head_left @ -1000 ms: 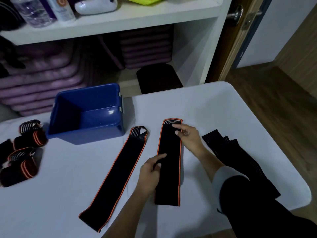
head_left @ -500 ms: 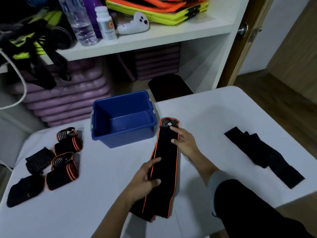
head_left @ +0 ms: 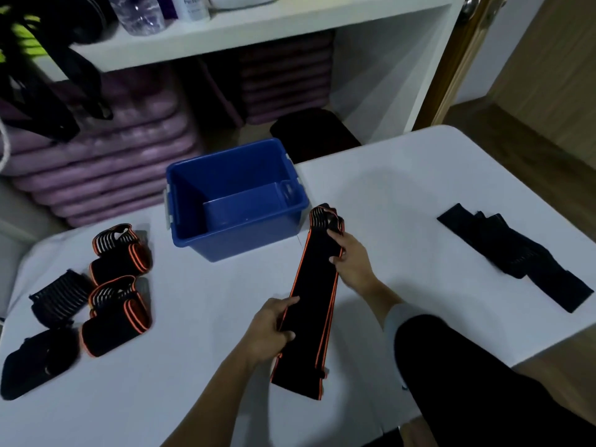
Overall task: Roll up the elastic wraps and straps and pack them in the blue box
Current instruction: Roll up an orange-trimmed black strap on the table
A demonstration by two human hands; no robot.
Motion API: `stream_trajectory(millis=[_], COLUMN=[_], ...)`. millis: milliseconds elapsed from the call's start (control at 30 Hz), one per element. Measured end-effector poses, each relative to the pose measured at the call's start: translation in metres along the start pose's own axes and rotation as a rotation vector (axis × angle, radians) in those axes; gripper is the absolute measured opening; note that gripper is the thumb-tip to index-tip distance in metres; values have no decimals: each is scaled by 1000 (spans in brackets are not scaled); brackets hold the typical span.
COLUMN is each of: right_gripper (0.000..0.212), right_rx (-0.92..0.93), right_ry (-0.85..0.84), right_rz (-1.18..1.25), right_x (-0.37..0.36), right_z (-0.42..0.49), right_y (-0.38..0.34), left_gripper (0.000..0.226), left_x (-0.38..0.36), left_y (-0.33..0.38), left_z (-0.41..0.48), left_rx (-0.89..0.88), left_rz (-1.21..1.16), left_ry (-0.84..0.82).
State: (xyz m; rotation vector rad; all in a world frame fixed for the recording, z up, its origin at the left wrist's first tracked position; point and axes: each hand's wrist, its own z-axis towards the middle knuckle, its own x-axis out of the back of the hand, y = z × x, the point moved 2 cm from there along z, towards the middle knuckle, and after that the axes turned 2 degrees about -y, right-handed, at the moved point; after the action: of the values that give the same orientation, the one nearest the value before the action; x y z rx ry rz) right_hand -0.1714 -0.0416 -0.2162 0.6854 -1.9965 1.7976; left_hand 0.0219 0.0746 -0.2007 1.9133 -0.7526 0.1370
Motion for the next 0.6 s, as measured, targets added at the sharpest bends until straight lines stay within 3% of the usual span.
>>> stream_trajectory(millis=[200,400,600], right_gripper=[64,68,72], right_rx=[11,-78,-143], right_ry=[57,46,33], right_rz=[-109,-111,-81], right_x=[-2,-8,-11], right_z=[-4,-11,-37], right_y=[-4,-4,-4], left_gripper=[82,70,69], left_x=[5,0,-11], left_y=[-16,-17,-13], left_z=[-11,-23,-29], left_rx=[37,23,-63], left_rz=[3,-25,175], left_ry=[-117,-34,22])
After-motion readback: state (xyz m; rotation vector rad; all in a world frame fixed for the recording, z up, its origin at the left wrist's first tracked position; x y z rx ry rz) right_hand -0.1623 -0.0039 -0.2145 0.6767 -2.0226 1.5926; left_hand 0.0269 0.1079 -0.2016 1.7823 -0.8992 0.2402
